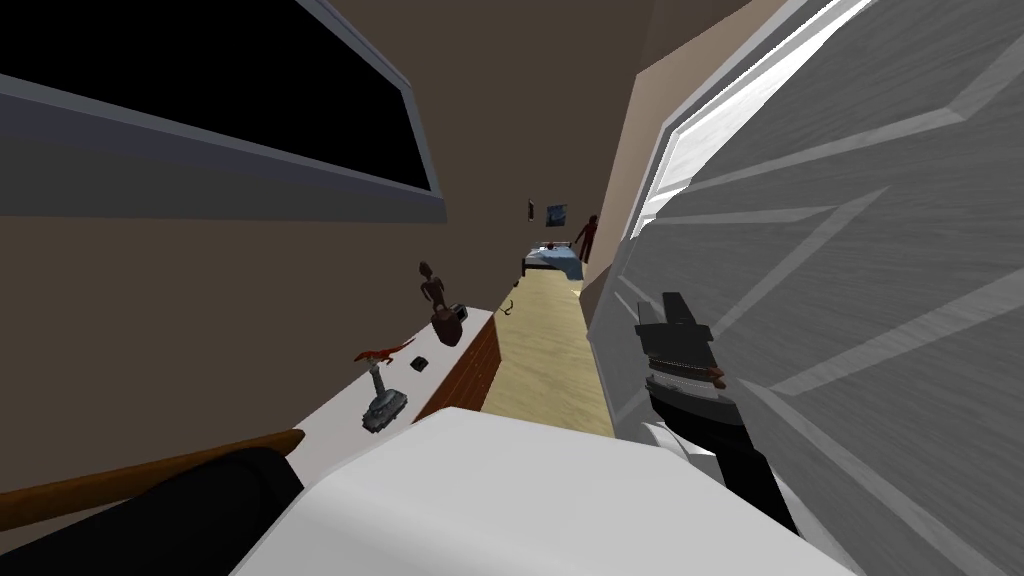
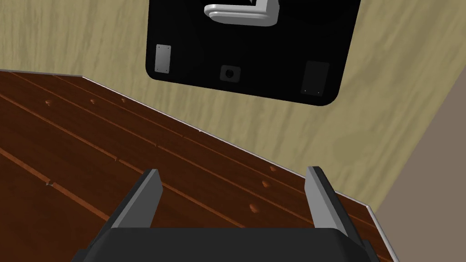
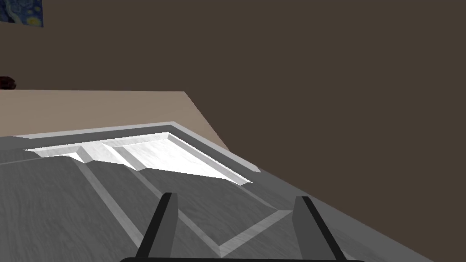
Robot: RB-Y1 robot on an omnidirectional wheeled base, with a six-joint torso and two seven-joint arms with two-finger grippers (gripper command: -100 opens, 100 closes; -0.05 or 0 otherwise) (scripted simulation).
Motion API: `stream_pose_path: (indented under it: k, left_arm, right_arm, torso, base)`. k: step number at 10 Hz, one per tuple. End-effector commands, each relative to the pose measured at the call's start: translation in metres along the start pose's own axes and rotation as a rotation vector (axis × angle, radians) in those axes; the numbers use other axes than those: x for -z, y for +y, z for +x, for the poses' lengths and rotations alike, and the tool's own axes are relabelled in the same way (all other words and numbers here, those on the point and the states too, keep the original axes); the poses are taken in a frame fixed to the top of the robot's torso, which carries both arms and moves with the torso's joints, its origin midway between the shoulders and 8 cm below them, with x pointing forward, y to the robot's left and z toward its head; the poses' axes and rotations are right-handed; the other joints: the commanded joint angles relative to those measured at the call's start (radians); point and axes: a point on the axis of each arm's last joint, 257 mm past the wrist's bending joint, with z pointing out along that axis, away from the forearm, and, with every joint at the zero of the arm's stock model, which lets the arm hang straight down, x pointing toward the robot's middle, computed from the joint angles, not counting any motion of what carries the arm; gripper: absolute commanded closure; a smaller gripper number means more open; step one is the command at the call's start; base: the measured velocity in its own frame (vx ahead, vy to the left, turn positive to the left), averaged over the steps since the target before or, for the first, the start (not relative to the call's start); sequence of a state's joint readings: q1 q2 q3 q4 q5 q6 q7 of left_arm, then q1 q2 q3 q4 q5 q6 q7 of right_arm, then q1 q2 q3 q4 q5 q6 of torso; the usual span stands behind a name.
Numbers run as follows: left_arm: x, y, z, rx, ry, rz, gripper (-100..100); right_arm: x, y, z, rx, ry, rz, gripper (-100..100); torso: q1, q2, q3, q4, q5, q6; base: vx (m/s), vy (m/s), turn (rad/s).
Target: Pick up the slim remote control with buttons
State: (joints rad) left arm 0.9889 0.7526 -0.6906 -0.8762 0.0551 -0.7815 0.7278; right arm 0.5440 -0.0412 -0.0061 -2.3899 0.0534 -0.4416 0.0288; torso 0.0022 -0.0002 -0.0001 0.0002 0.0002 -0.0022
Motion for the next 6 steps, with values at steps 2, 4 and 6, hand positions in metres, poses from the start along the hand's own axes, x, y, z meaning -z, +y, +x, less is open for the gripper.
stream_pose_path:
  k: [2, 4, 6]
  left_arm:
    - [0.006, 0.008, -0.012, -0.001, -0.021, -0.023, -100]
    - [0.023, 0.023, -0.027, 0.010, -0.047, -0.064, -100]
    - [0.043, 0.039, -0.046, 0.018, -0.085, -0.111, -100]
  right_arm:
    - [0.000, 0.000, 0.000, 0.000, 0.000, 0.000, 0]
    - [0.000, 0.000, 0.000, 0.000, 0.000, 0.000, 0]
    - [0.000, 0.000, 0.000, 0.000, 0.000, 0.000, 0]
  torso:
    - [-0.001, 0.003, 0.002, 0.001, 0.000, 0.000]
    - [0.000, 0.001, 0.001, 0.001, 0.000, 0.001]
    - [0.000, 0.001, 0.001, 0.000, 0.000, 0.000]
  base:
    - [-0.007, -0.005, 0.011]
    - [0.051, 0.025, -0.159]
    - [0.039, 0.029, -0.070]
